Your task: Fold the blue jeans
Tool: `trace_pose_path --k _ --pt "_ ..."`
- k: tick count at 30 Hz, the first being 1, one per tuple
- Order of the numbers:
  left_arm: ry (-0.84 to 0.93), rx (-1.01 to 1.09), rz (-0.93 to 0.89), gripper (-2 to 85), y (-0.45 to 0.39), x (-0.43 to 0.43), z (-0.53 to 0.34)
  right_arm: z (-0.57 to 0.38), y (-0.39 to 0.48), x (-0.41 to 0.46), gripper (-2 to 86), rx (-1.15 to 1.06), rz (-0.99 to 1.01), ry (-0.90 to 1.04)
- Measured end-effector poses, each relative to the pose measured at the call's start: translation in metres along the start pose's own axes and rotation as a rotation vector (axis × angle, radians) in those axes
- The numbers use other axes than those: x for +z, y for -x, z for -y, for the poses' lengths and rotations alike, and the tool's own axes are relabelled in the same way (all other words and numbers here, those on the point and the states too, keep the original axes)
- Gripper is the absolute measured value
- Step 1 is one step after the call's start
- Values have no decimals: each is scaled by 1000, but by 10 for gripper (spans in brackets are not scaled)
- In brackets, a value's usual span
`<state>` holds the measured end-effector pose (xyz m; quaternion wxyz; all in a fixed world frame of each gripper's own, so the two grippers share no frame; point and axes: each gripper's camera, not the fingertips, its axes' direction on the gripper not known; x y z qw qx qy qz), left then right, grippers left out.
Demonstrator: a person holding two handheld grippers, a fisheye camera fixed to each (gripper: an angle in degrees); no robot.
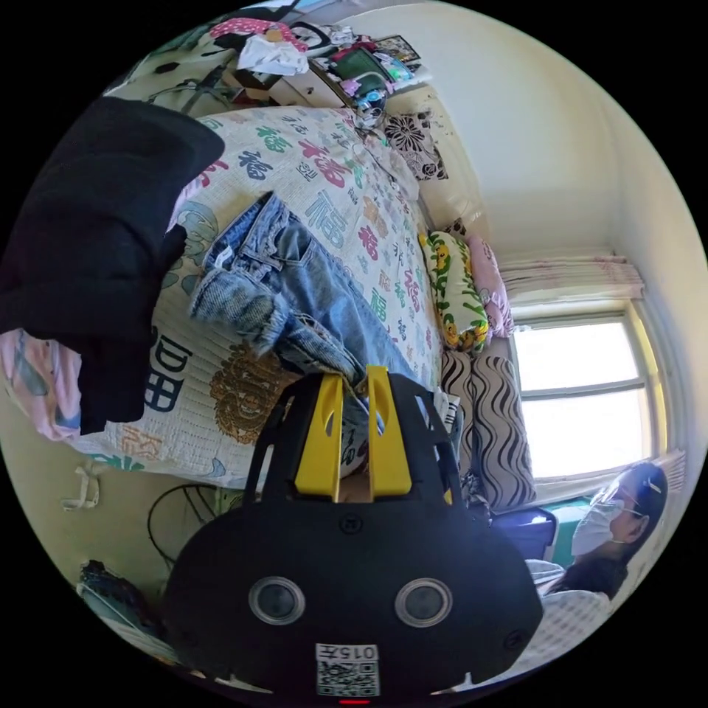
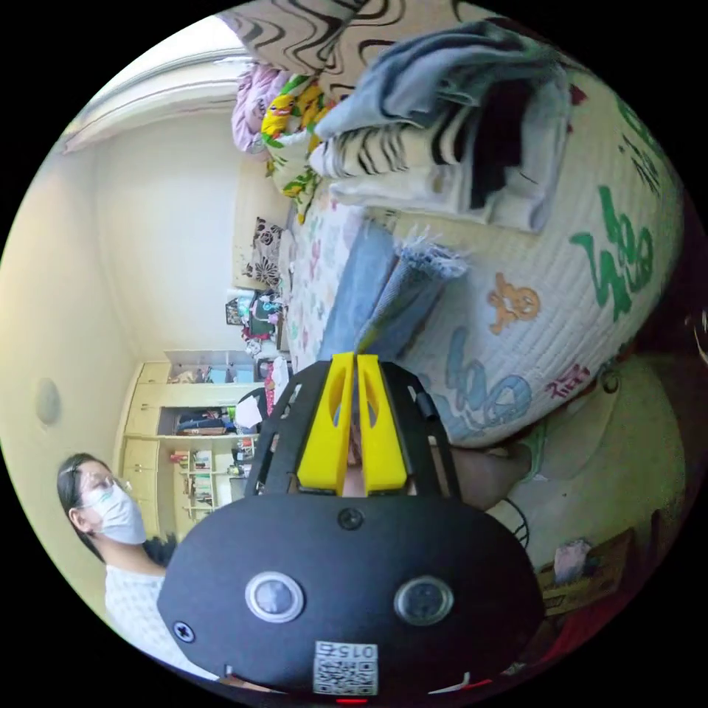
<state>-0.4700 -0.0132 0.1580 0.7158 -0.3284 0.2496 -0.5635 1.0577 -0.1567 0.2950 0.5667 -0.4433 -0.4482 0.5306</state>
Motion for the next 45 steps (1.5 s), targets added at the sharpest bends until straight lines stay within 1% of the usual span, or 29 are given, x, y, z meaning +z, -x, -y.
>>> trace_pose_path --k 5,7,9,11,15,16,18,20,22,25,27,29,31,34,36,38,39,43,45 --pt "-12 -2 -76 55 -12 7 46 54 64 50 -1 -55 -56 61" --pt "-10 3 -79 55 -19 17 70 79 82 75 -1 -59 -98 62" --pt "-10 -7 -73 56 -23 30 95 113 102 116 0 -59 -184 62" --pt "-31 -62 -43 56 -19 51 125 135 112 149 1 -62 -250 57" --pt "-35 -152 35 51 -7 85 154 164 120 216 5 -10 -439 43" --pt "-22 -160 72 50 -4 92 160 166 121 222 7 -8 -456 36" --pt "-52 -188 66 52 2 95 164 171 124 238 18 6 -499 27" --pt "-147 -179 -31 58 7 89 166 175 126 241 41 7 -461 44" --pt "-189 -154 -62 62 7 79 166 176 134 238 55 -26 -442 33" --pt "-173 -43 -64 75 -4 62 155 171 157 223 54 -152 -425 5" --pt "-160 20 -11 87 -10 51 138 152 171 216 55 -243 -420 49" --pt "-183 51 130 105 -9 39 108 131 169 210 65 -258 -413 80" --pt "-192 7 174 118 2 36 87 110 157 202 72 -224 -376 74" --pt "-227 -112 184 136 28 36 64 86 126 191 79 -105 -325 65" --pt "-251 -139 135 147 38 41 61 76 106 190 81 -24 -295 77" --pt "-290 -165 25 161 42 53 67 69 100 196 81 -4 -304 119" --pt "-294 -177 15 165 42 56 70 67 98 199 82 0 -287 129" --pt "-321 -291 87 138 42 70 79 72 95 198 83 31 -231 97" --pt "-287 -269 103 121 41 70 81 80 94 195 85 49 -190 78"
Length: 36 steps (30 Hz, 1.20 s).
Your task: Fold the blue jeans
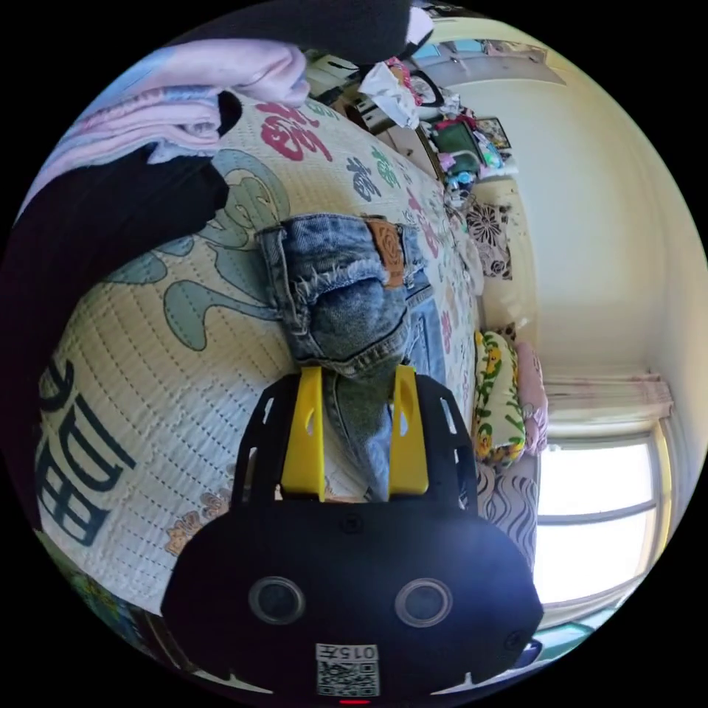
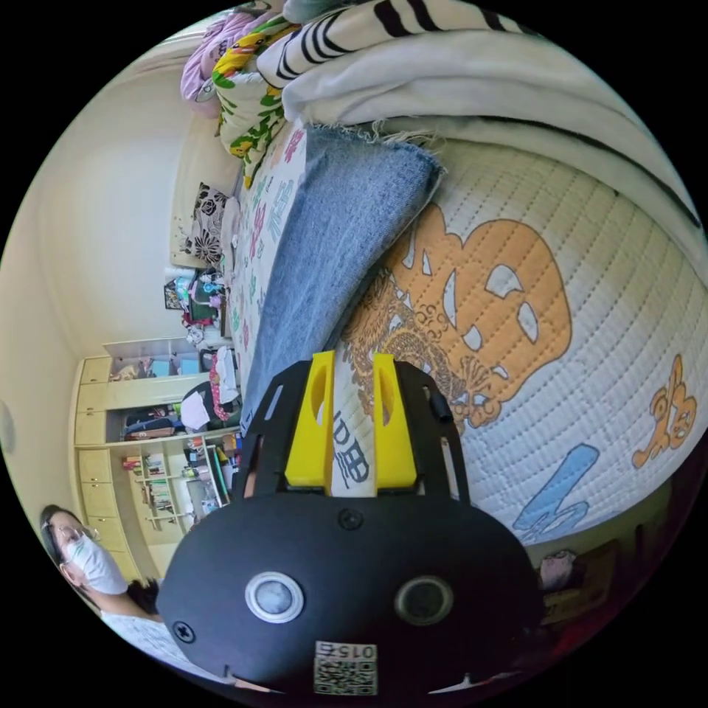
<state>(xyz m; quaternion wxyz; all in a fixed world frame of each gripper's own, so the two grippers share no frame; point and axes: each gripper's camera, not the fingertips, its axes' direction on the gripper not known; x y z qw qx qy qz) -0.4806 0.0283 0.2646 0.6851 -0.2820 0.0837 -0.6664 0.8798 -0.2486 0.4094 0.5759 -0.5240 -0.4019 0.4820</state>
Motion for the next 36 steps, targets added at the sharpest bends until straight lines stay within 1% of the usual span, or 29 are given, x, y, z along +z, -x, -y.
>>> trace_pose_path --k 2,4,5,7,9,13,15,18,22,28,31,36 --pt "78 75 -40 78 -5 -7 7 6 -1 -5 86 11 32 -25" --pt "82 149 -80 59 -15 -20 9 13 -1 -10 90 14 48 -47" --pt "72 199 -73 55 -24 -29 9 19 -1 -13 92 13 38 -54" --pt "49 225 -59 53 -32 -42 9 28 -2 -17 96 17 14 -68" --pt "45 206 -55 53 -31 -47 9 40 -6 -18 101 23 35 -70" --pt "93 225 131 55 -26 -32 2 55 -10 -10 104 58 0 -58" --pt "82 191 121 55 -20 -25 -3 64 -17 -8 92 116 15 -95" --pt "70 180 102 55 -21 -18 -10 75 -25 -7 78 170 10 -85" --pt "78 187 110 56 -33 -6 -19 81 -33 -13 66 133 47 -86" --pt "84 169 115 56 -44 16 -34 93 -56 -17 61 179 135 -91" --pt "87 159 108 54 -50 28 -44 98 -62 -20 49 147 138 -99" --pt "106 225 81 33 -74 41 -60 88 -56 -50 32 28 206 -90"
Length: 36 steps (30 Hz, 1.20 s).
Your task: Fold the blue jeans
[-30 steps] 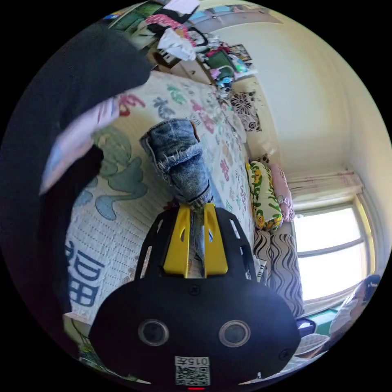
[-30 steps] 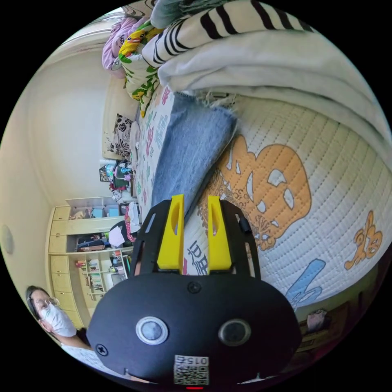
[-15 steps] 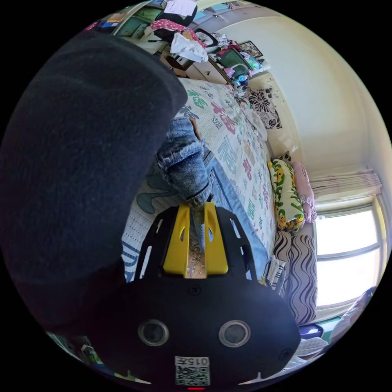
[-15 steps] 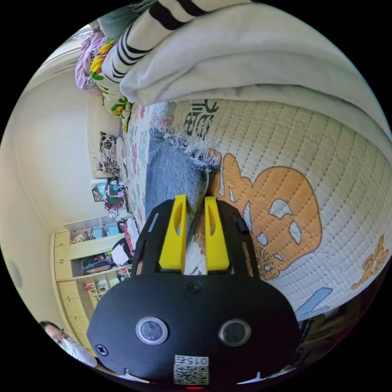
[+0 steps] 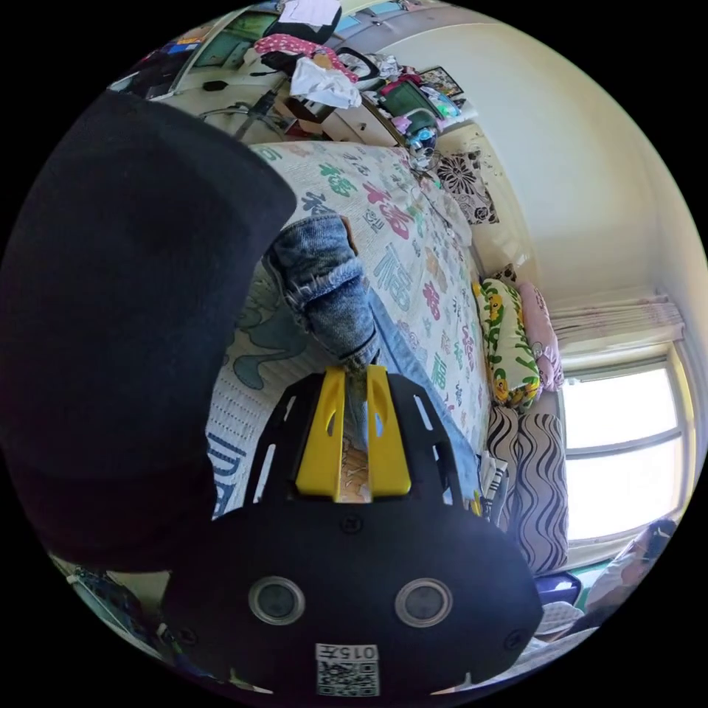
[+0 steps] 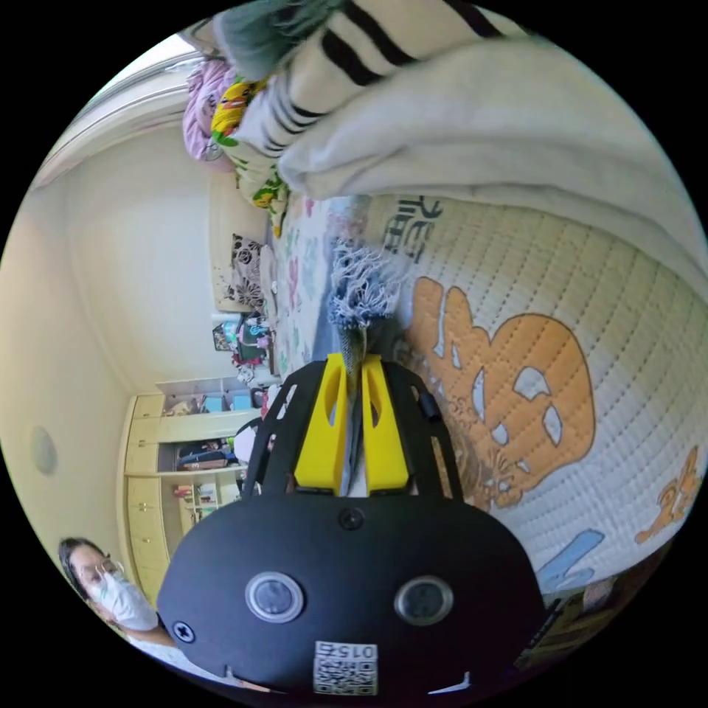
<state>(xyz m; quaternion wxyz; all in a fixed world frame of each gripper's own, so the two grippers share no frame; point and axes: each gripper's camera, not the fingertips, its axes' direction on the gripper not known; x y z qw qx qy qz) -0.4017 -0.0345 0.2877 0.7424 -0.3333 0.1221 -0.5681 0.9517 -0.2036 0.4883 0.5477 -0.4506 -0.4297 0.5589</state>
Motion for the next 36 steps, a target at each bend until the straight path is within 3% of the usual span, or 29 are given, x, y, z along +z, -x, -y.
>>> trace_pose_path --k 4,9,18,21,29,36 --pt "-19 15 -13 2 -14 8 -16 -16 1 -29 30 -53 -7 7" --pt "93 27 149 -3 -20 54 -40 -26 -52 -41 41 49 -84 17" --pt "172 201 16 48 -97 119 -91 -20 -105 -39 60 121 105 -87" --pt "226 369 -18 54 -152 160 -111 -18 -107 -34 48 73 94 -85" --pt "600 1077 -192 94 -391 345 -202 -52 -112 -50 25 -52 15 -161" --pt "777 1383 -166 95 -536 473 -304 -54 -141 -39 33 -26 -23 -143"
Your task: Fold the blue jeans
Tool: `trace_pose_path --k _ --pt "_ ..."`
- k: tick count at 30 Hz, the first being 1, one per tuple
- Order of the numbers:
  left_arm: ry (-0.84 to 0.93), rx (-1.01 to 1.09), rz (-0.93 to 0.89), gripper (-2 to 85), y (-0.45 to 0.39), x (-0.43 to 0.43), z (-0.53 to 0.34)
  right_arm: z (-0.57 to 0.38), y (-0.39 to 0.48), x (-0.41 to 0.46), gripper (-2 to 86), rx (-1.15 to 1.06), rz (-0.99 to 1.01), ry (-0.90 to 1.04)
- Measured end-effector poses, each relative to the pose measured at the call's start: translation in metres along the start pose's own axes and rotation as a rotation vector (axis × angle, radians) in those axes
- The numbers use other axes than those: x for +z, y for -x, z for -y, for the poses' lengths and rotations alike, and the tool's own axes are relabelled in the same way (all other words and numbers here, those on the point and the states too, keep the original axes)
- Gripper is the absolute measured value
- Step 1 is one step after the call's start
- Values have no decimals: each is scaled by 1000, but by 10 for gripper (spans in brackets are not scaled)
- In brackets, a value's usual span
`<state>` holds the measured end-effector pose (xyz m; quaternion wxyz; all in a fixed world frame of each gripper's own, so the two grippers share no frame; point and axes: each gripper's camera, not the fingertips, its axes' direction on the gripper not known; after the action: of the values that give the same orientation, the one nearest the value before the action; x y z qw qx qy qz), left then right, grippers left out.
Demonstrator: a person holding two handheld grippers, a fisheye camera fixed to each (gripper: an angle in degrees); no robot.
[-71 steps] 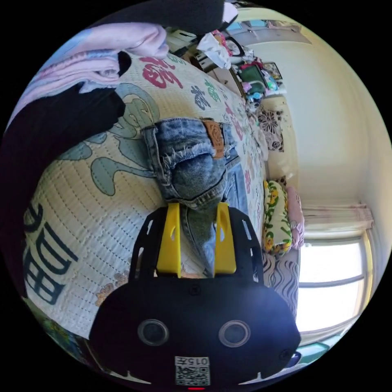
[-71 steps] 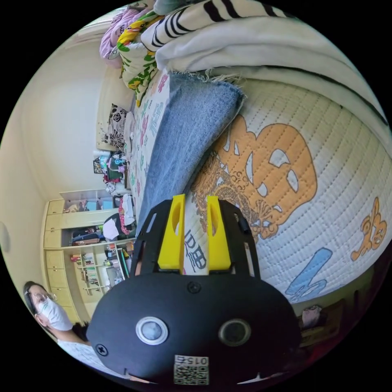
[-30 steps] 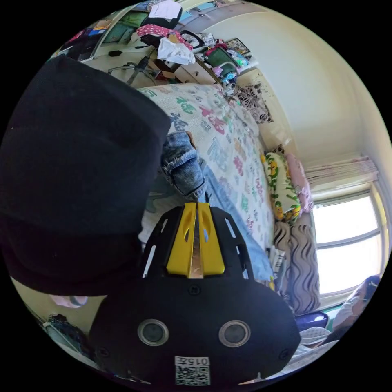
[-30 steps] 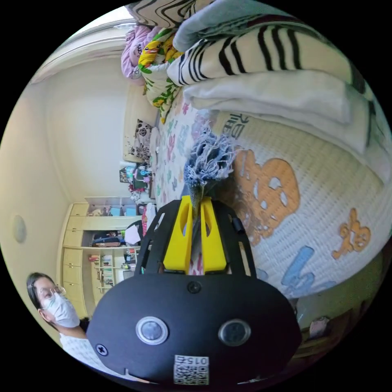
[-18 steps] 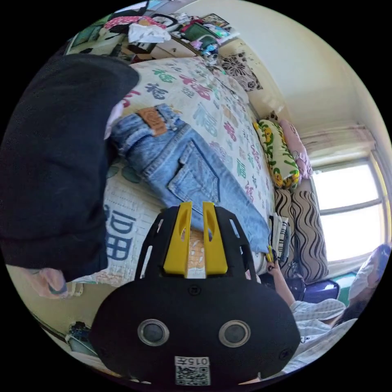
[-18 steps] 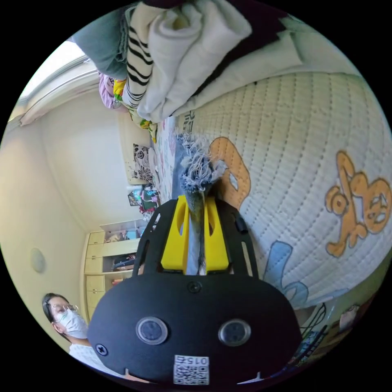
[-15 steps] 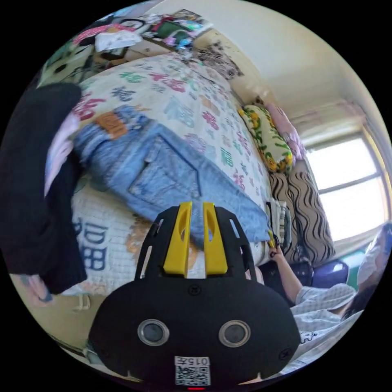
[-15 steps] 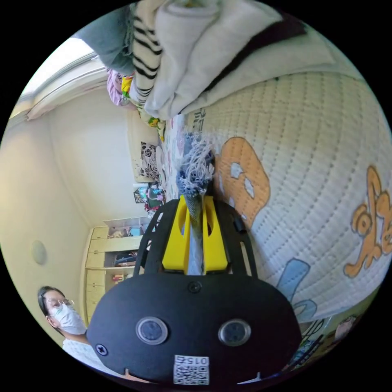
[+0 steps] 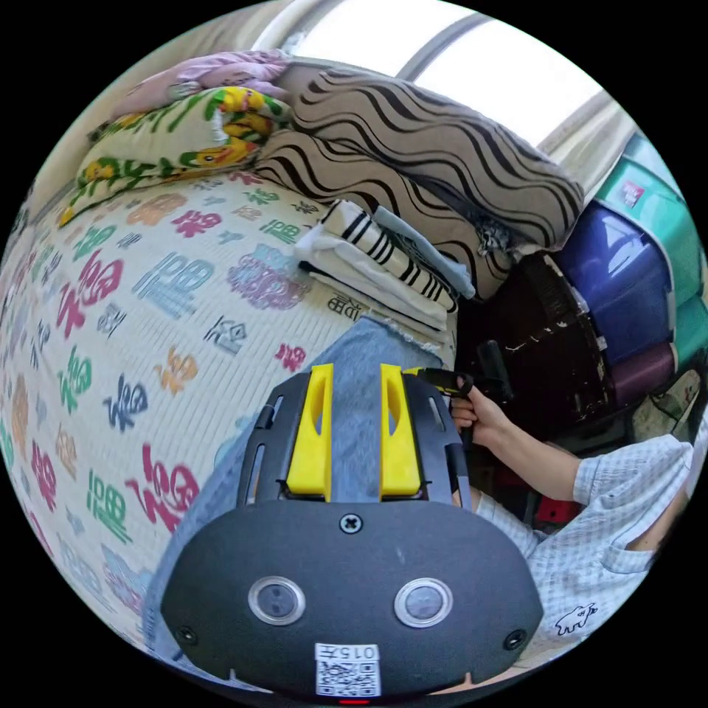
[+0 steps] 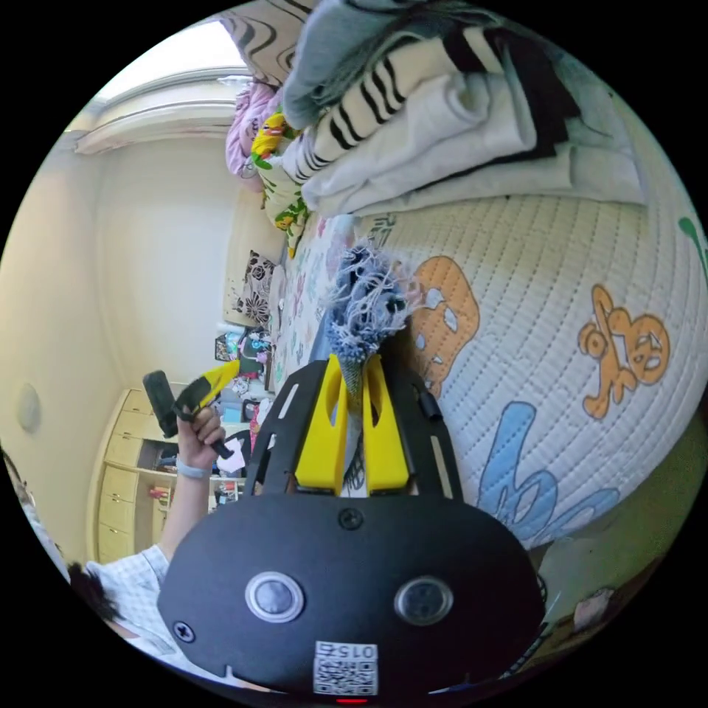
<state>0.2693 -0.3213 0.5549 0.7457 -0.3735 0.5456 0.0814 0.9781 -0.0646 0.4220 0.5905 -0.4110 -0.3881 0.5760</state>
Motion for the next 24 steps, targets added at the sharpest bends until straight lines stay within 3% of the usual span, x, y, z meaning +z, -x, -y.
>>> trace_pose_path --k 5,15,20,24 --pt "143 56 -25 106 -20 87 83 -5 -31 4 55 86 11 46" --pt "370 260 44 145 -26 200 153 -46 -73 16 53 49 72 -25" --pt "373 470 39 97 -39 208 148 -61 -76 41 45 -15 43 -21" --pt "413 438 -24 40 -36 211 152 -81 -81 57 19 -45 16 -25"
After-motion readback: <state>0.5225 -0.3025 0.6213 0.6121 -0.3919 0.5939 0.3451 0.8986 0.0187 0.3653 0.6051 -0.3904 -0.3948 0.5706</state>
